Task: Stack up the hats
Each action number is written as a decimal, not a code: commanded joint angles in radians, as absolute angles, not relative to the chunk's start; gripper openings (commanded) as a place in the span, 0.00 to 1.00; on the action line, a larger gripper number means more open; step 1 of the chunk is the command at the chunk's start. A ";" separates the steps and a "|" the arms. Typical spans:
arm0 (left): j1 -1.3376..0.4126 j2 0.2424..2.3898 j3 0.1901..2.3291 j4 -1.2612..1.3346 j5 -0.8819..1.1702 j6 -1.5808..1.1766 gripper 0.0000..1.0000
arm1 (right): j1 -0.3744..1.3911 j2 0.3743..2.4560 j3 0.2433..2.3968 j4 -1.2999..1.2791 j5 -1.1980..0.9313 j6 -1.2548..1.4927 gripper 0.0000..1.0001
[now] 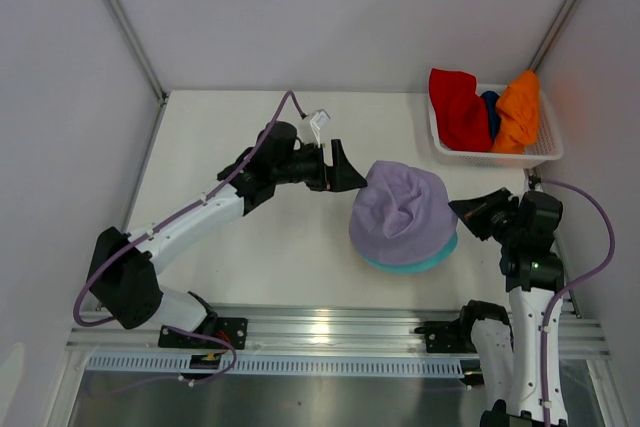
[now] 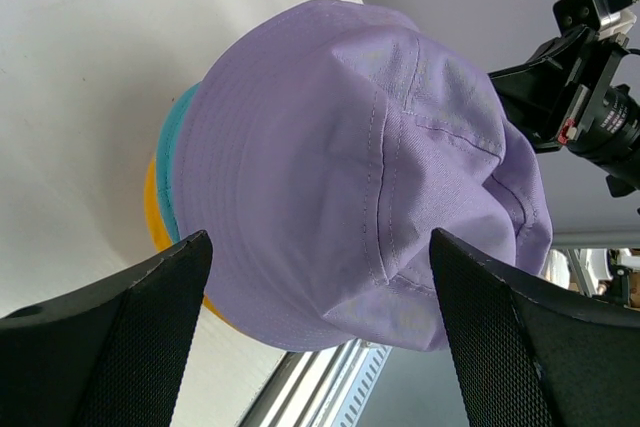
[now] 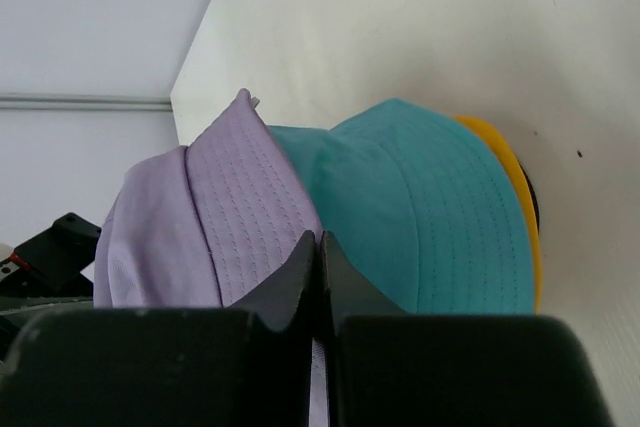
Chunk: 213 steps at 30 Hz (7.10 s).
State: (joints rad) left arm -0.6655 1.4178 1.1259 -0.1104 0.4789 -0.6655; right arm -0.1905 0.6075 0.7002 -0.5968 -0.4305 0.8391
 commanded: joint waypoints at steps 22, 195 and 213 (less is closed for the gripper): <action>-0.672 1.272 0.867 0.116 0.417 -0.969 0.88 | -0.152 0.307 0.462 -0.537 -0.287 0.710 0.00; -0.919 1.487 0.701 0.092 0.040 -0.816 0.01 | 0.120 0.377 0.311 -0.448 0.032 0.729 0.20; -0.752 1.181 0.923 0.119 0.179 -0.522 0.62 | 0.048 0.693 0.957 -0.721 0.258 0.598 0.99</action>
State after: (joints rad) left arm -0.7525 1.1259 0.8619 0.0296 0.0872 -0.6075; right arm 0.0620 0.6613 0.9024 -0.7246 0.2226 0.6342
